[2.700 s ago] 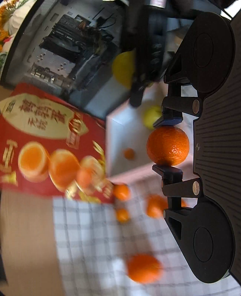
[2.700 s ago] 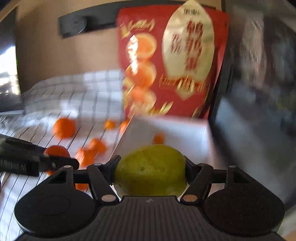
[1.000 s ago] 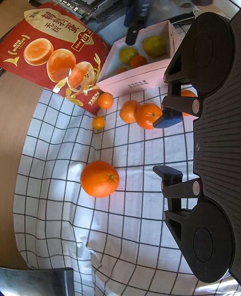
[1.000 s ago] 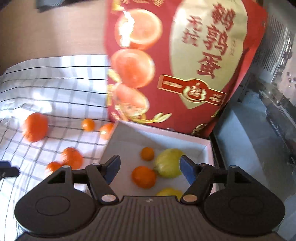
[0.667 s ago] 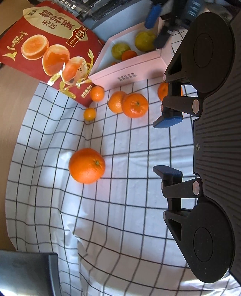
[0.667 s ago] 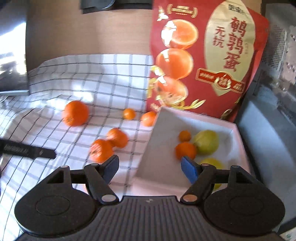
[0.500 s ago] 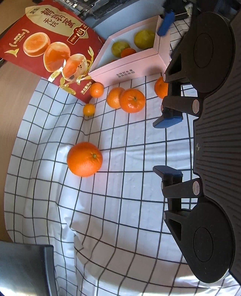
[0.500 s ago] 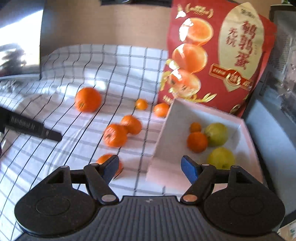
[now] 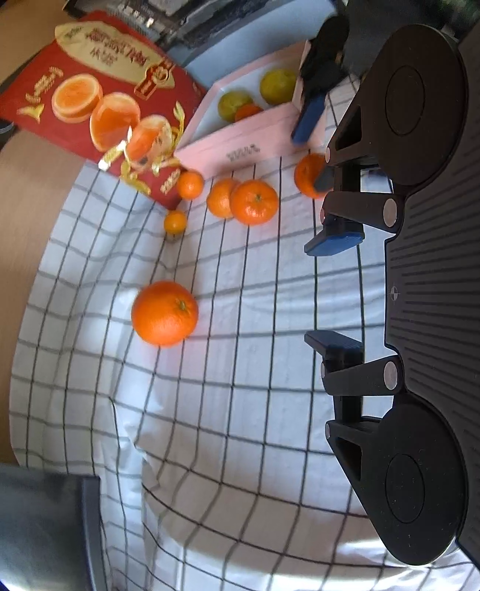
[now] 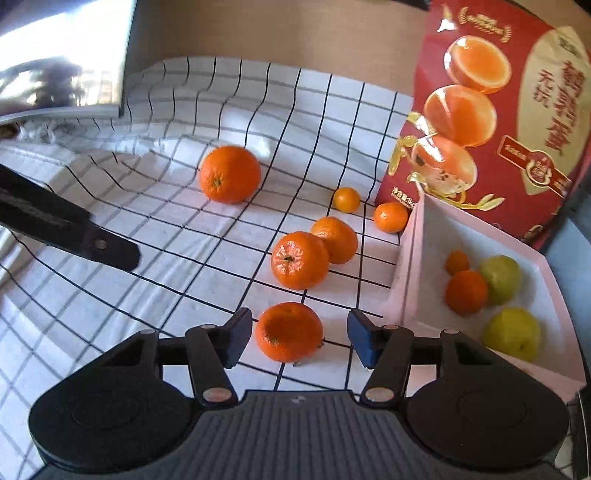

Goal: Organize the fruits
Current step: 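Close the right tool on a mandarin while the left tool closes on another mandarin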

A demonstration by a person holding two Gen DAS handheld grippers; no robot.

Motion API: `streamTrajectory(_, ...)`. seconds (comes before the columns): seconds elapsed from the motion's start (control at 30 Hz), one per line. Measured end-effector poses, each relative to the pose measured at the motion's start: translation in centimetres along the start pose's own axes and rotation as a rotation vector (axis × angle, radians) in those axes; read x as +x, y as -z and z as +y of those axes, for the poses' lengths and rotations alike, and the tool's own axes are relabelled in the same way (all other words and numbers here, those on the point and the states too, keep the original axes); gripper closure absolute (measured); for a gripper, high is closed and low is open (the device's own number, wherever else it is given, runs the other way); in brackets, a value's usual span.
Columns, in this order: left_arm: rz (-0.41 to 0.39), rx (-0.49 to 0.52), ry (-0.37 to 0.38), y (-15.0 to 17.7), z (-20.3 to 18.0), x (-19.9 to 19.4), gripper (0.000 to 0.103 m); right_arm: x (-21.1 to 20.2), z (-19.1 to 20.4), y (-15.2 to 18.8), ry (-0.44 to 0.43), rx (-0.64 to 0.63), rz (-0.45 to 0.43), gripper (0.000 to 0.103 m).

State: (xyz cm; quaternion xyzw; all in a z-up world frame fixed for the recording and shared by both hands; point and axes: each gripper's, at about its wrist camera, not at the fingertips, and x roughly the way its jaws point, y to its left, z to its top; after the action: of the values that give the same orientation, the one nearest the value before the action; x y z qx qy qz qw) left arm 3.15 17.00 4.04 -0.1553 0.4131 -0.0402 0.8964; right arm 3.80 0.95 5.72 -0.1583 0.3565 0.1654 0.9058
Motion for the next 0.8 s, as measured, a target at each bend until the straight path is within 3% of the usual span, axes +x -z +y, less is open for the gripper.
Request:
streamTrajectory(0.17,-0.023,0.105,0.058,-1.4,-2.1,0.2,0.054,2.4,0.5,0.1,0.030,-0.011,0.064,0.045)
streamTrajectory(0.2,-0.026,0.129,0.066,-1.8,-2.7,0.4,0.054,2.4,0.4,0.3,0.022,-0.003,0.072,0.050)
streamTrajectory(0.27,-0.028,0.164,0.076,-2.4,-3.8,1.0,0.054,2.0,0.2,0.6,-0.012,0.009,0.084,0.059)
streamTrajectory(0.43,-0.018,0.253,0.109,-3.8,-6.9,3.2,0.054,-0.2,-0.4,1.9,-0.045,0.028,0.084,0.060)
streamTrajectory(0.53,-0.027,0.290,0.118,-6.3,-8.9,4.9,0.054,-1.6,-1.3,3.0,-0.044,0.059,0.088,0.060)
streamTrajectory(0.63,-0.029,0.369,0.063,-10.0,-11.1,8.2,0.054,-2.6,-2.3,4.1,-0.023,0.088,0.092,0.060)
streamTrajectory(0.8,0.034,0.460,-0.046,-13.8,-13.3,14.7,0.054,-3.9,-3.8,5.0,0.007,0.122,0.092,0.060)
